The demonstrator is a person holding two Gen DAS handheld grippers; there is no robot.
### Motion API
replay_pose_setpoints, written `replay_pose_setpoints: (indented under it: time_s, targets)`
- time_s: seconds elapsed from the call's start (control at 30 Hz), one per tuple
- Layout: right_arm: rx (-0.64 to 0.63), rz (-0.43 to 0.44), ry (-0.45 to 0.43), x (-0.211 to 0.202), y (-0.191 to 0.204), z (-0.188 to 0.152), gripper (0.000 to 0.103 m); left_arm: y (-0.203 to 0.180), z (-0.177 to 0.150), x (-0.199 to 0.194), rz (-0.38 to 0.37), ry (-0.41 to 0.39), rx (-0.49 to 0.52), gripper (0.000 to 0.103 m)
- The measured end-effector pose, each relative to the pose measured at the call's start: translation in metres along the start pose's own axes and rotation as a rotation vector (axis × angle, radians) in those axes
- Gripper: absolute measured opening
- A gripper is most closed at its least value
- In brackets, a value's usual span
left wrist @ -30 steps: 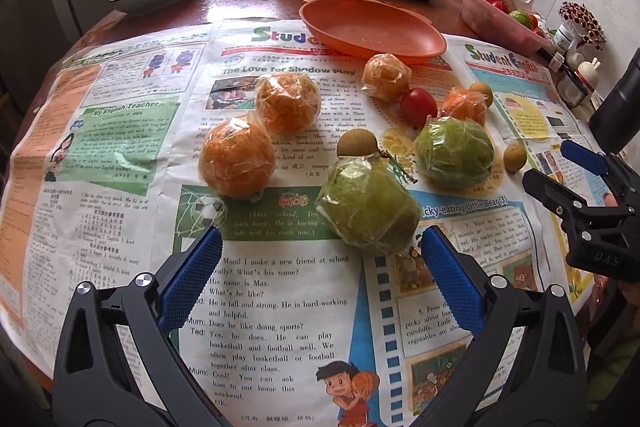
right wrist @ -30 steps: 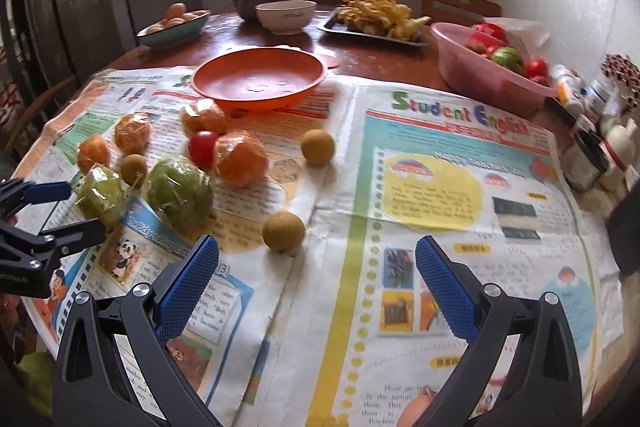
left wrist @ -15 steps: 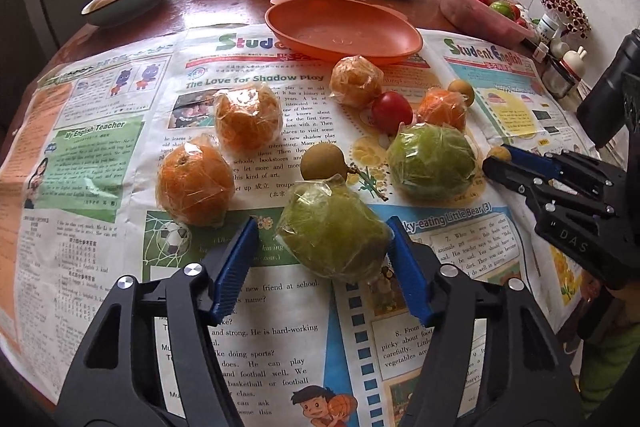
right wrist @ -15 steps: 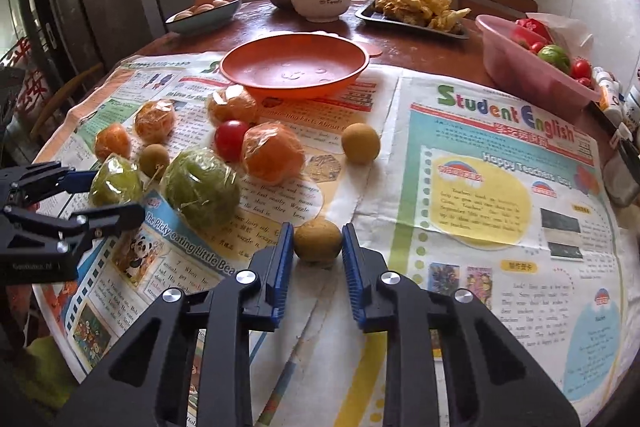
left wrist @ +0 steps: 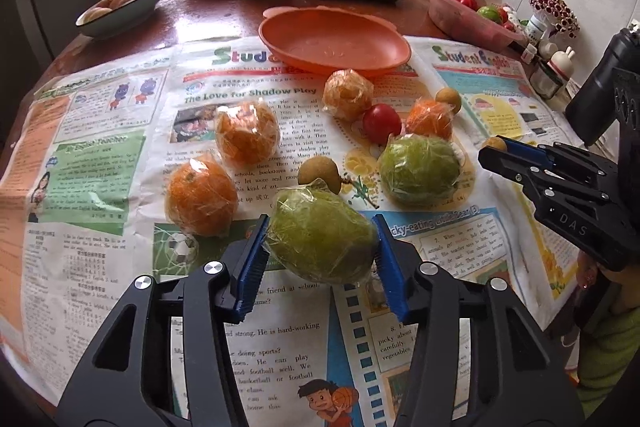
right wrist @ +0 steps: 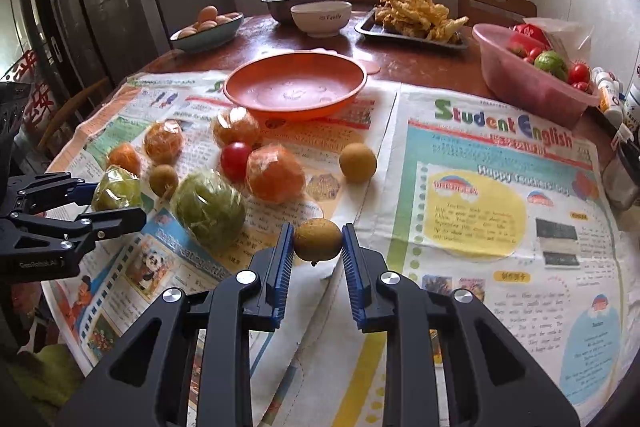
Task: Organize fruits
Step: 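Grasp the green bagged fruit with the left tool while the right tool grasps a small tan fruit, then carry both fruits into the orange plate and open both tools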
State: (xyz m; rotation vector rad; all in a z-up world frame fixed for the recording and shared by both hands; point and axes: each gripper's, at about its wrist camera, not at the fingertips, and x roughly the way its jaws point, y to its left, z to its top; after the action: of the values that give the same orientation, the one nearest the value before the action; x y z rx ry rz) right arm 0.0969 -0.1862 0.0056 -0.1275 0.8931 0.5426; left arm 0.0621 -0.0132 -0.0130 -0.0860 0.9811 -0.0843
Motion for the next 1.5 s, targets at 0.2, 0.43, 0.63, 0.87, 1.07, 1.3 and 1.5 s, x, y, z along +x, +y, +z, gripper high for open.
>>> replay_pose_setpoints:
  time_s: [0.2, 0.43, 0.63, 0.87, 1.07, 1.3, 1.5]
  targets:
    - [-0.018, 0.016, -0.046, -0.011, 0.000, 0.022, 0.023, 0.004, 0.028, -0.016, 0.002, -0.036, 0.016, 0.042]
    - [-0.033, 0.024, -0.066, -0.006, -0.004, 0.051, 0.023, 0.011, 0.069, -0.008, -0.017, -0.042, 0.014, 0.042]
    - [-0.056, 0.029, -0.068, 0.004, -0.007, 0.074, 0.023, 0.020, 0.102, 0.017, -0.043, -0.004, -0.009, 0.042]
    - [-0.078, 0.050, -0.036, 0.031, -0.007, 0.095, 0.023, 0.018, 0.135, 0.052, -0.068, 0.046, 0.014, 0.042]
    - [-0.109, 0.064, 0.011, 0.059, -0.001, 0.106, 0.024, 0.017, 0.153, 0.078, -0.071, 0.077, 0.030, 0.042]
    - [-0.135, 0.060, 0.047, 0.081, 0.004, 0.111, 0.024, 0.021, 0.162, 0.100, -0.093, 0.108, 0.025, 0.042]
    - [-0.144, 0.060, 0.072, 0.094, 0.002, 0.113, 0.024, 0.021, 0.165, 0.112, -0.108, 0.124, 0.026, 0.042]
